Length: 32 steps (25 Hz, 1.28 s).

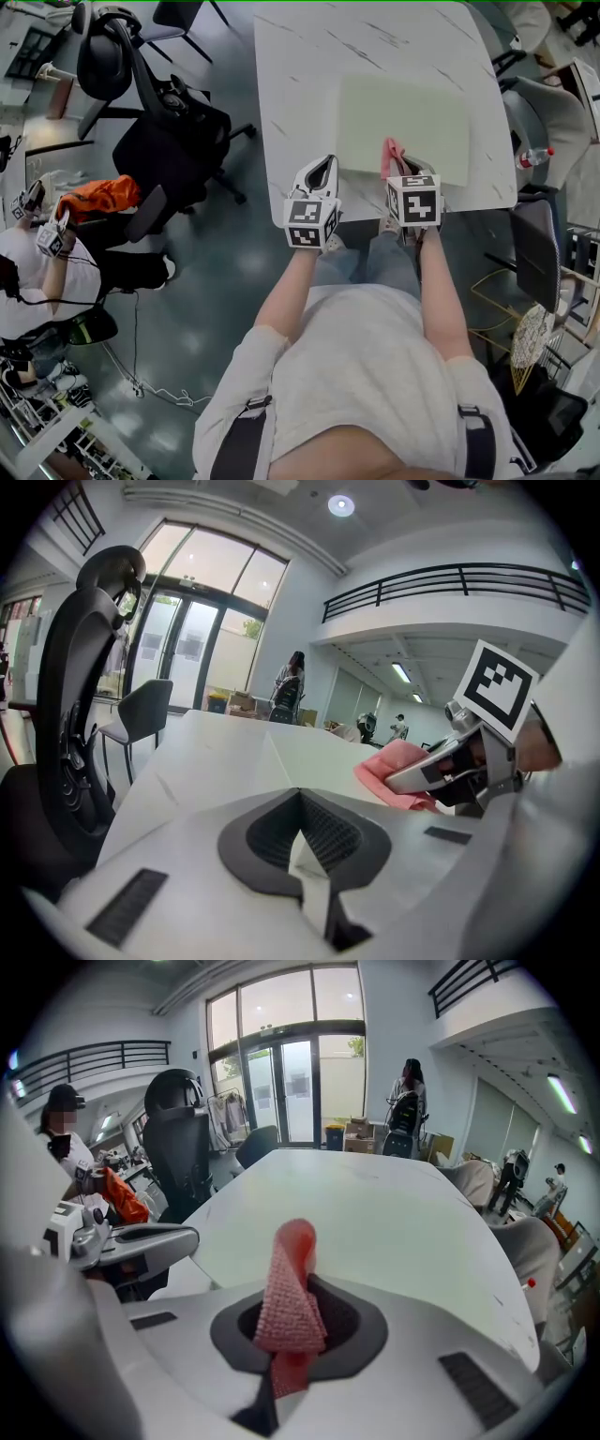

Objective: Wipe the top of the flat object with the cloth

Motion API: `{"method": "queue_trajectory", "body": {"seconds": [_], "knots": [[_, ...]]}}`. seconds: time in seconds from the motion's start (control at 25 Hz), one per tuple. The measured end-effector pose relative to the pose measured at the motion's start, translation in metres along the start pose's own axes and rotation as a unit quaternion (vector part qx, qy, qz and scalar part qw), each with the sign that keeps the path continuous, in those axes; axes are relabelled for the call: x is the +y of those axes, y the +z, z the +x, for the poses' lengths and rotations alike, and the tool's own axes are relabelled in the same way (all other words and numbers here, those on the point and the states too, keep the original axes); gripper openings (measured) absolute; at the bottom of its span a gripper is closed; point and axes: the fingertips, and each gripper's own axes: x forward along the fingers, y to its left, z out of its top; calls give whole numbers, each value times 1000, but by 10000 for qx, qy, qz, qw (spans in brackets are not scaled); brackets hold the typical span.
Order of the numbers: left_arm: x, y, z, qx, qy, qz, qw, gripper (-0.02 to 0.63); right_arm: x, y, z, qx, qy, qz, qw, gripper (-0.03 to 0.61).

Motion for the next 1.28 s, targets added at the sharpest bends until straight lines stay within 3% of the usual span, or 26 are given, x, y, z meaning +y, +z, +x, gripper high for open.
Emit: {"method": "queue_trajectory", "body": {"seconds": [0.84,1.28], "knots": [[1,1,0,21,-85,-61,9999,12,90,31,20,-199,637,-392,9970,26],[2,-1,-1,202,-48,57,9998,12,89,31,10,-591,761,-272,9950,27]]}}
